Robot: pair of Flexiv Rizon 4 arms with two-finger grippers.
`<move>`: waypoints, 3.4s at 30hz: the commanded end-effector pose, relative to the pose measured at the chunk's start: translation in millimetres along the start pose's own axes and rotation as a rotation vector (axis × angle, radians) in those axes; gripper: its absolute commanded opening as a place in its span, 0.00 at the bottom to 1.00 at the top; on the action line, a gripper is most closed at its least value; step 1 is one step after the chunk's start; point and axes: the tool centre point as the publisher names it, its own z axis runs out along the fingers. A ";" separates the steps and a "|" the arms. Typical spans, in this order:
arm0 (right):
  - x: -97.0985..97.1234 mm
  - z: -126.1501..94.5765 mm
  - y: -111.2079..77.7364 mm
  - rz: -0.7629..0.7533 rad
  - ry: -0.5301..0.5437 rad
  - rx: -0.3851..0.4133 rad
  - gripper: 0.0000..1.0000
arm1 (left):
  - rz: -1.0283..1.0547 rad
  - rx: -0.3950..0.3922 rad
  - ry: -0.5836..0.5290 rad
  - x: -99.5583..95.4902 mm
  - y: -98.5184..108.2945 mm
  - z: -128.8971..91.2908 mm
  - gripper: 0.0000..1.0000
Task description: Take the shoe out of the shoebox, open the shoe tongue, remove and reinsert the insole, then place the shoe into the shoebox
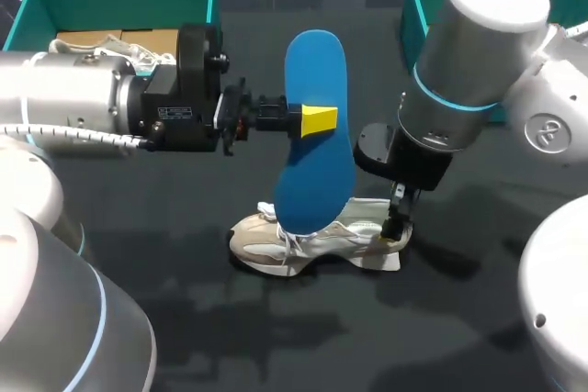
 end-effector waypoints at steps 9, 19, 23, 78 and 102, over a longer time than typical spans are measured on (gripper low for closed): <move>-2.4 3.7 11.1 -0.033 -0.035 0.090 1.00 | 0.001 0.002 0.001 -1.7 0.0 3.5 0.00; -23.2 -2.9 31.1 -0.075 -0.061 0.094 1.00 | 0.001 0.002 0.001 -1.7 0.0 3.5 0.00; -32.7 1.3 39.0 -0.095 -0.058 0.103 1.00 | 0.001 0.002 0.001 -1.7 0.0 3.5 0.00; -34.6 76.8 61.5 -0.191 0.082 0.093 0.00 | 0.001 0.002 0.001 -1.7 0.0 3.5 0.00; -18.5 22.8 50.3 0.234 0.091 0.166 0.00 | 0.001 0.002 0.001 -1.7 0.0 3.5 0.00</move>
